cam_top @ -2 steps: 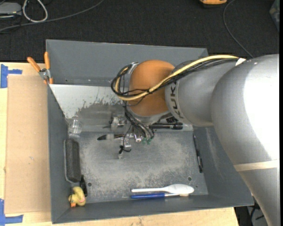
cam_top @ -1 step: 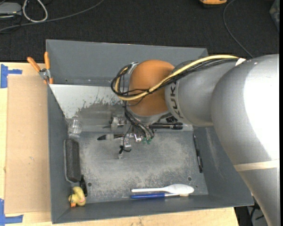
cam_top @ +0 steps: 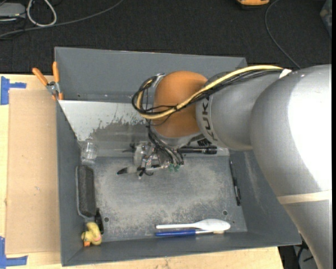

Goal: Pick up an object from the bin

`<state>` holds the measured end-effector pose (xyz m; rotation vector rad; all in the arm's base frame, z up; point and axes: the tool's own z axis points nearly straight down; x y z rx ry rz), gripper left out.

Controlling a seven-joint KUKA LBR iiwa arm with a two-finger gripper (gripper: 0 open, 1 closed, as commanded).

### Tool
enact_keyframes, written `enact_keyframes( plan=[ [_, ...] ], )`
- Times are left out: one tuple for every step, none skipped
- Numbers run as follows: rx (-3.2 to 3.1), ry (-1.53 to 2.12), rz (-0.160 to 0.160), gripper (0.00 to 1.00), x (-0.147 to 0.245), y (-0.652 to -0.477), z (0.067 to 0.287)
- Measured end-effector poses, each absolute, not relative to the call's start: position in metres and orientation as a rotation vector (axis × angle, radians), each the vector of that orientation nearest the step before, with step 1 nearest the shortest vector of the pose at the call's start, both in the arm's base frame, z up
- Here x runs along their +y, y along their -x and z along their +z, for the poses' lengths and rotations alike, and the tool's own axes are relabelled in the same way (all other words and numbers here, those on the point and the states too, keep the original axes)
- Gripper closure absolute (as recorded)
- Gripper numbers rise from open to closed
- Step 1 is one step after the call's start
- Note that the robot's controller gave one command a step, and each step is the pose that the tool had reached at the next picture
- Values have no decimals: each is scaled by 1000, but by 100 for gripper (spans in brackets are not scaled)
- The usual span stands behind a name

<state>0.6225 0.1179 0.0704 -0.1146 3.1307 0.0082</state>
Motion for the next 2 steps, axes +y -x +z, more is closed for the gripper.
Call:
enact_keyframes(
  plan=[
    [3131,114,8,100,118,-622,70],
    [3136,113,7,100,118,-621,100]
  ],
)
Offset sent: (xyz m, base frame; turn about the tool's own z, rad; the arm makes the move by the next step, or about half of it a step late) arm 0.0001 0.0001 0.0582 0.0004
